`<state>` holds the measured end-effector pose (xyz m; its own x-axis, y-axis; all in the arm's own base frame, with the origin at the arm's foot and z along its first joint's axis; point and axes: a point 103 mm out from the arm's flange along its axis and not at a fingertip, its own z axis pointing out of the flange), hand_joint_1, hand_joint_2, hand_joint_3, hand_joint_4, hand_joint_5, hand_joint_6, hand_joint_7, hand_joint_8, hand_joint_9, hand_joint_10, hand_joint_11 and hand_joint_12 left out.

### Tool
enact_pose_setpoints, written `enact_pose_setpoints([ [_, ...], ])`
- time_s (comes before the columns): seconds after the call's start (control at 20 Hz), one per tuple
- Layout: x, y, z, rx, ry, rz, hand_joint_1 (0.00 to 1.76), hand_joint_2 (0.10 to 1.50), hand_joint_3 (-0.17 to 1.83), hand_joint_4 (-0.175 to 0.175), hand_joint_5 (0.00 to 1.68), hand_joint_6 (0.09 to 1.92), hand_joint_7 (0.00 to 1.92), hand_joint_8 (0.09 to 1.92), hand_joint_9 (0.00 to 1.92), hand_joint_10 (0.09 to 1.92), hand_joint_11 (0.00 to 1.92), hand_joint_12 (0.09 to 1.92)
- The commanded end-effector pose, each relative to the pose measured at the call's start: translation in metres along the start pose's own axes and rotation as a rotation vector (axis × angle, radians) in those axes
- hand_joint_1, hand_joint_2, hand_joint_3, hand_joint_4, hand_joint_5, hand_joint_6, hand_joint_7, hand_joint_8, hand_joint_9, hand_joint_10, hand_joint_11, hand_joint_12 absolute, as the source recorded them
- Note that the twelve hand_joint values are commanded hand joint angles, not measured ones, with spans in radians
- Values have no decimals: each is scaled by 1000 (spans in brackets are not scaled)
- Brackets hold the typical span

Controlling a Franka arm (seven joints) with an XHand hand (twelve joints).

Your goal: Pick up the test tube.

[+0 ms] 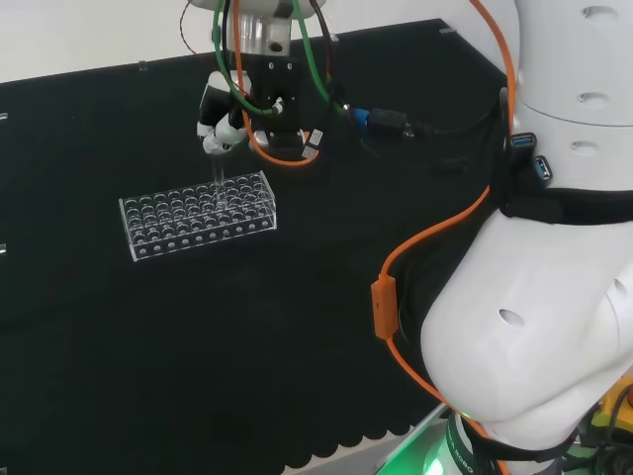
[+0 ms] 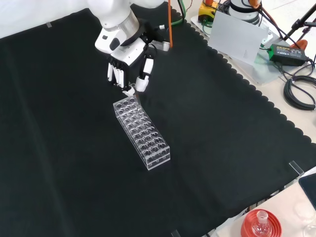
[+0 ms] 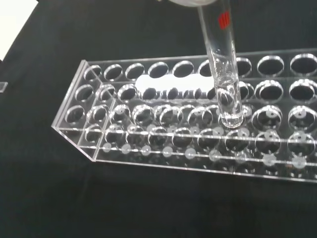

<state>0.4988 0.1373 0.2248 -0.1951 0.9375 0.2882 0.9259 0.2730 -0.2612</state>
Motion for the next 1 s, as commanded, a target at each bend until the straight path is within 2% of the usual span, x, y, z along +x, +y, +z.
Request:
enact_pose_setpoints([
  [0.05, 2, -2, -13, -11, -13, -10, 1409, 1081, -175, -175, 1164, 698, 1307, 770, 1152, 529, 734, 1232],
  [0.4, 6, -12, -36, -34, -27, -19, 1410, 1080, -175, -175, 1168, 691, 1310, 763, 1158, 521, 735, 1231],
  [1.0, 18, -49, -90, -104, -57, -31, 1410, 1077, -175, -175, 1174, 681, 1316, 753, 1165, 507, 737, 1230],
])
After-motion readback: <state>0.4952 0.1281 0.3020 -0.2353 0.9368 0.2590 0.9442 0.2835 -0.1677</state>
